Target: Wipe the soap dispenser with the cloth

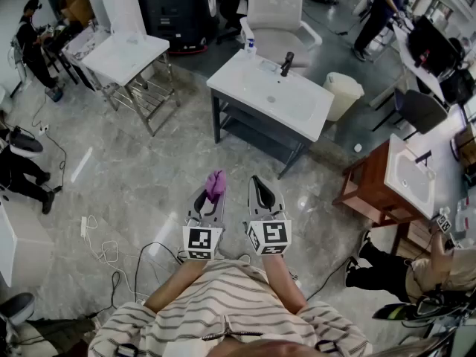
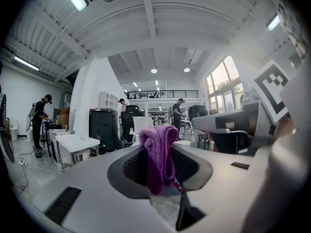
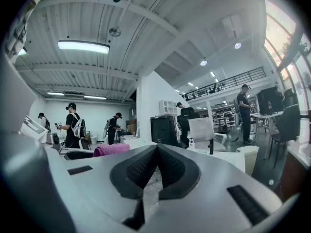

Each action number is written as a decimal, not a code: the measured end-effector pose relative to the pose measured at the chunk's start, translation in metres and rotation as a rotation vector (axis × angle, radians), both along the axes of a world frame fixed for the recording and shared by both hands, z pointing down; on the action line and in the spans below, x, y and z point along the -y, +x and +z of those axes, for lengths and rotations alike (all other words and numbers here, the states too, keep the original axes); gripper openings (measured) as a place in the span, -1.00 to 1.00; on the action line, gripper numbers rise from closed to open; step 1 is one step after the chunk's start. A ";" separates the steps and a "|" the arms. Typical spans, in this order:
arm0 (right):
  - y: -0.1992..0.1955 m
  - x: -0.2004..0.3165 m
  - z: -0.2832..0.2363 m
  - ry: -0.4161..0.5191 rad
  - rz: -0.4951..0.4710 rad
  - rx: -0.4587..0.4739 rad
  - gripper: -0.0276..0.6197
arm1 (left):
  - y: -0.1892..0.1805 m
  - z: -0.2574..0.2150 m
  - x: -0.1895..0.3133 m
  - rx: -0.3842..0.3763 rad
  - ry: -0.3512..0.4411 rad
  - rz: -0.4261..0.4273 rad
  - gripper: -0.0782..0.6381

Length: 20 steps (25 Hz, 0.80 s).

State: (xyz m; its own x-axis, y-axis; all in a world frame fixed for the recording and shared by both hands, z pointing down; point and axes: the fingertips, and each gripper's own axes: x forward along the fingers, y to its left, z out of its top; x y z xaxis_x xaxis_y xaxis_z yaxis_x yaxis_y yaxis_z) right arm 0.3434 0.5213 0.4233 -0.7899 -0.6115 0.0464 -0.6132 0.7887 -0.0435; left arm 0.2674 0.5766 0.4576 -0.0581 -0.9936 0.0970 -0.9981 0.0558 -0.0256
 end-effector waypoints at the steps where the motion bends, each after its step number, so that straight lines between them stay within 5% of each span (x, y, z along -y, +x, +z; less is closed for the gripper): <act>1: 0.001 0.000 0.001 -0.003 0.000 0.000 -0.93 | 0.002 0.000 0.000 -0.001 0.000 0.001 -0.47; 8: -0.008 0.003 0.000 -0.010 -0.008 0.007 -0.93 | -0.002 -0.001 0.003 0.004 0.002 0.020 -0.47; 20: -0.067 0.017 -0.003 0.033 0.013 0.032 -0.92 | -0.059 -0.004 0.030 0.016 0.060 0.078 -0.47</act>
State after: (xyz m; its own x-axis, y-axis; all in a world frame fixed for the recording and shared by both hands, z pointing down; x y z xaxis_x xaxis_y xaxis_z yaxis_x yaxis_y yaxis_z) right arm 0.2766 0.5039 0.4204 -0.7829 -0.6222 0.0009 -0.6218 0.7823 -0.0371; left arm 0.2083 0.5461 0.4534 0.0190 -0.9991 0.0369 -0.9990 -0.0205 -0.0401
